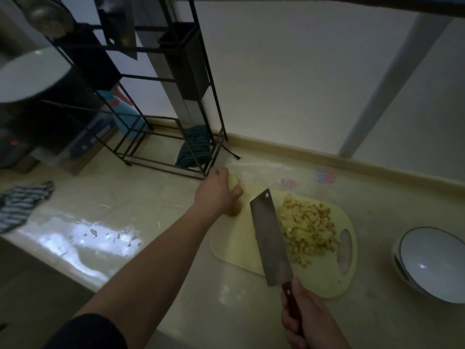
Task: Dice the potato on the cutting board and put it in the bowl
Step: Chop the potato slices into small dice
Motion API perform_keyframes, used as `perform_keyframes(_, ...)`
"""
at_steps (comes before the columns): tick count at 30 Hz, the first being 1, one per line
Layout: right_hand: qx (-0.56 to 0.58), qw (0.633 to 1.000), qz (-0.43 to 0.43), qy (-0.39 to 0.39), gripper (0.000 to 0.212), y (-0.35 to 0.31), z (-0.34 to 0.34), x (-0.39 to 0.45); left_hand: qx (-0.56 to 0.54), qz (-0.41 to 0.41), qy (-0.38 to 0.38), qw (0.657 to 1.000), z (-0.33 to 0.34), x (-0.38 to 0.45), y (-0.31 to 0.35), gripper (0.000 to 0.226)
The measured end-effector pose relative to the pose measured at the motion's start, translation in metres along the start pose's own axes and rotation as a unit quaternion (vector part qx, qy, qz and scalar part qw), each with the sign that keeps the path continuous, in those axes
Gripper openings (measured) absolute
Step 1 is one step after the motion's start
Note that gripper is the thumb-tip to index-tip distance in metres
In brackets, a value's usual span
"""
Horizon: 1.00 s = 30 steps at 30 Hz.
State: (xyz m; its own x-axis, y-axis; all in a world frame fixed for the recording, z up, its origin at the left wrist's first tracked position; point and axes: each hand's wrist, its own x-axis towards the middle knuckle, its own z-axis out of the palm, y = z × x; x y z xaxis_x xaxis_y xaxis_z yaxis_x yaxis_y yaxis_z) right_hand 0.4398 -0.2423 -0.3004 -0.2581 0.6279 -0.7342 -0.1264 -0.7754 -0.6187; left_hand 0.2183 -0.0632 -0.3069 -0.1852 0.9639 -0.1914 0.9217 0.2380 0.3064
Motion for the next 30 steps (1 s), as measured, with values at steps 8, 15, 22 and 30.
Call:
perform_keyframes(8, -0.063, 0.995, 0.027, -0.069, 0.044, 0.004, 0.011, 0.009, -0.058, -0.072, 0.005, 0.996, 0.009, -0.066, -0.065, 0.050)
perform_keyframes(15, -0.115, 0.990, 0.017, -0.082, 0.043, 0.000, 0.025, 0.031, -0.068, -0.104, 0.011, 0.992, 0.013, -0.071, -0.076, 0.051)
perform_keyframes(22, -0.087, 0.996, 0.002, -0.026, 0.046, -0.004, 0.012, 0.035, -0.042, -0.055, 0.000, 0.998, 0.021, -0.077, -0.065, 0.057)
perform_keyframes(30, -0.087, 0.995, -0.040, 0.016, 0.046, -0.010, 0.002, 0.029, 0.062, 0.010, -0.003, 0.998, 0.040, -0.077, -0.022, 0.063)
